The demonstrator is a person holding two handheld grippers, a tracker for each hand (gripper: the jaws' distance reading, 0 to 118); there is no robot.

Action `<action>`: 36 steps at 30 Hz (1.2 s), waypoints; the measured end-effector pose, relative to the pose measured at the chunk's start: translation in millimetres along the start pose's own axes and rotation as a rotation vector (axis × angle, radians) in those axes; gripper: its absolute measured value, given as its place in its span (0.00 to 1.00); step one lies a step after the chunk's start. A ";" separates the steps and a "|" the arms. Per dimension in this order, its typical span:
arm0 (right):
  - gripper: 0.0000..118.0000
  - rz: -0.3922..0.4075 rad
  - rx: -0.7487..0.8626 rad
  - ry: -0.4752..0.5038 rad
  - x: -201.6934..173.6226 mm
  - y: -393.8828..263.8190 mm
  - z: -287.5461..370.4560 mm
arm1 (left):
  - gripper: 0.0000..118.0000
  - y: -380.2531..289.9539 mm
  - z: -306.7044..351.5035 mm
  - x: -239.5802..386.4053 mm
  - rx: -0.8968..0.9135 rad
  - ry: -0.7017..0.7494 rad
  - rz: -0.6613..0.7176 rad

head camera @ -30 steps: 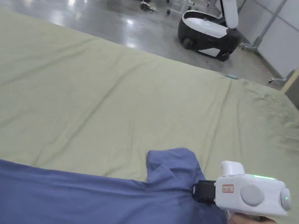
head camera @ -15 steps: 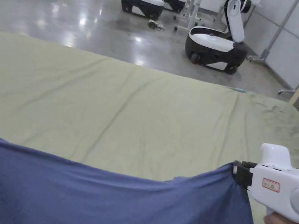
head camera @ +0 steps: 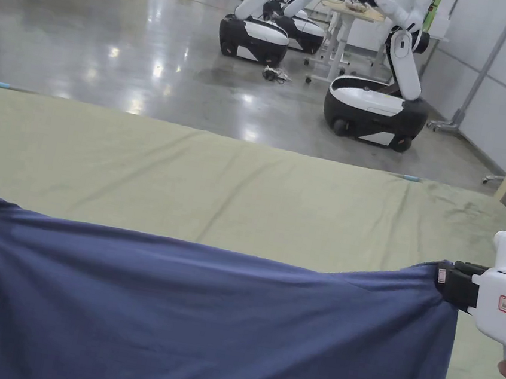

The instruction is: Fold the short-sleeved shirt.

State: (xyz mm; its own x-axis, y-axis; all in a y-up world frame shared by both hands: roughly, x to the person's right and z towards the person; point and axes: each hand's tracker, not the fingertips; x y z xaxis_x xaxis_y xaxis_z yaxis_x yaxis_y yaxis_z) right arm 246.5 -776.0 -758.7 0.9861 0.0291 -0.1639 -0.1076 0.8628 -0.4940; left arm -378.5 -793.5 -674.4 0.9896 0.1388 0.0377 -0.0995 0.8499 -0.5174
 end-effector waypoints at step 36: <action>0.81 0.038 -0.123 -0.229 -53.9 -236.4 180.1 | 0.83 -203.7 149.7 -53.2 -0.075 -0.160 0.329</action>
State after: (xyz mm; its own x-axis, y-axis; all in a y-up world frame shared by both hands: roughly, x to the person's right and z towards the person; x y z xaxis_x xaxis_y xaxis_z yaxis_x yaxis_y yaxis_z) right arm 241.7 -890.6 -479.3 0.9826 0.1854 0.0064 -0.1455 0.7917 -0.5933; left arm -426.4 -897.9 -443.1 0.8765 0.4813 -0.0110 -0.3959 0.7076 -0.5853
